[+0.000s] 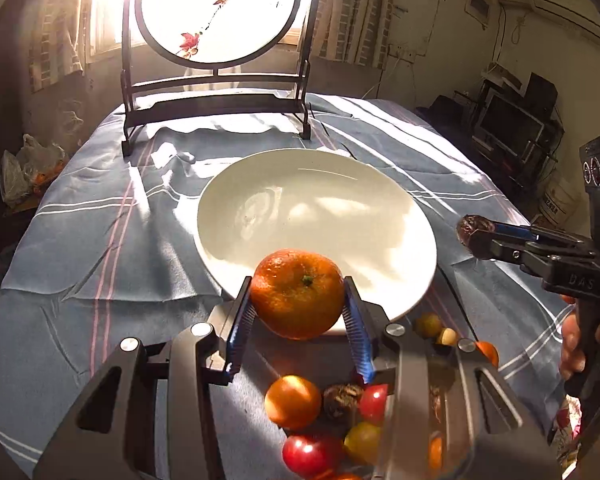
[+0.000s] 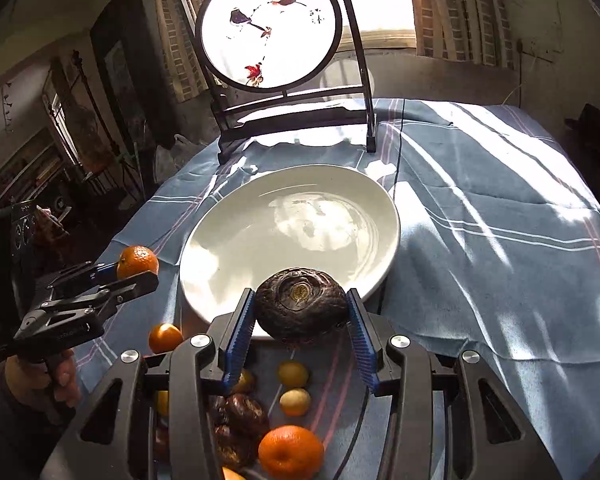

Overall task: Organize fruits
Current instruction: 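Carry the orange onto the white plate and release while the right gripper places the brown fruit there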

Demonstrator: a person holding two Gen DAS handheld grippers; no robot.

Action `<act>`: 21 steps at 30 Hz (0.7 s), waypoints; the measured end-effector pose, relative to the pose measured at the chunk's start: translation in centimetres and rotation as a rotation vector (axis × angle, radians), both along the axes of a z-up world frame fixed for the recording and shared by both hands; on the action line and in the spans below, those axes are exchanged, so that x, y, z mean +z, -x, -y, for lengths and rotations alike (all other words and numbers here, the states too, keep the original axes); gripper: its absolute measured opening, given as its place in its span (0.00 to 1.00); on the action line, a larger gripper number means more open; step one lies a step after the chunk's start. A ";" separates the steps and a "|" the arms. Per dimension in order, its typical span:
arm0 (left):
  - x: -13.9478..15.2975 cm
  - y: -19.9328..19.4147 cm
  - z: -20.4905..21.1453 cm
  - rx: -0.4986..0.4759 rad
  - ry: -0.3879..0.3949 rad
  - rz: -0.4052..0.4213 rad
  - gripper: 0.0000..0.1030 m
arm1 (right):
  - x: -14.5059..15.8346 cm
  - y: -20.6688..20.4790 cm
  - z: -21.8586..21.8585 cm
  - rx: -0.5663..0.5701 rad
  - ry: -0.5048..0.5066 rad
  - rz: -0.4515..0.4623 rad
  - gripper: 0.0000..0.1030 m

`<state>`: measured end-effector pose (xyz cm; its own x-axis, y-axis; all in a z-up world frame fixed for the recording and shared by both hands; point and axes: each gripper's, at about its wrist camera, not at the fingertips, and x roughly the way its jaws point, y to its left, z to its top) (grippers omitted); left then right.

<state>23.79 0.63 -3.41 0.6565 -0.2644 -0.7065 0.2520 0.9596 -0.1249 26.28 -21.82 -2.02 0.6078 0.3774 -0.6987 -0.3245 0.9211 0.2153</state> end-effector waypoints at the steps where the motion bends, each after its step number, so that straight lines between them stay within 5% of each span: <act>1: -0.5 -1.7 0.6 0.000 -0.013 -0.022 0.41 | -0.7 -1.7 -0.4 -0.006 0.008 -0.022 0.45; 7: -3.5 -9.8 1.0 0.041 0.007 -0.168 0.43 | -2.9 -8.2 -1.8 -0.058 0.024 -0.061 0.46; 9: -3.0 -10.0 -0.1 0.089 0.052 -0.167 0.55 | -2.0 -7.6 -1.6 -0.084 0.010 -0.025 0.56; 12: -1.0 -7.5 -1.5 0.111 0.081 -0.091 0.67 | -0.3 -4.5 -1.2 -0.075 0.024 0.033 0.60; 16: 0.6 -1.2 -3.0 0.081 0.109 -0.055 0.69 | 0.6 2.1 0.0 -0.043 0.031 0.068 0.65; 21: 0.6 9.5 -2.3 -0.014 0.006 0.017 0.77 | -0.2 12.0 1.6 -0.028 0.032 0.121 0.73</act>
<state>14.28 2.97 -2.86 0.6649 -0.2775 -0.6934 0.2673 0.9553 -0.1261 14.26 -23.43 -2.24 0.6985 0.3376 -0.6310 -0.3199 0.9360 0.1466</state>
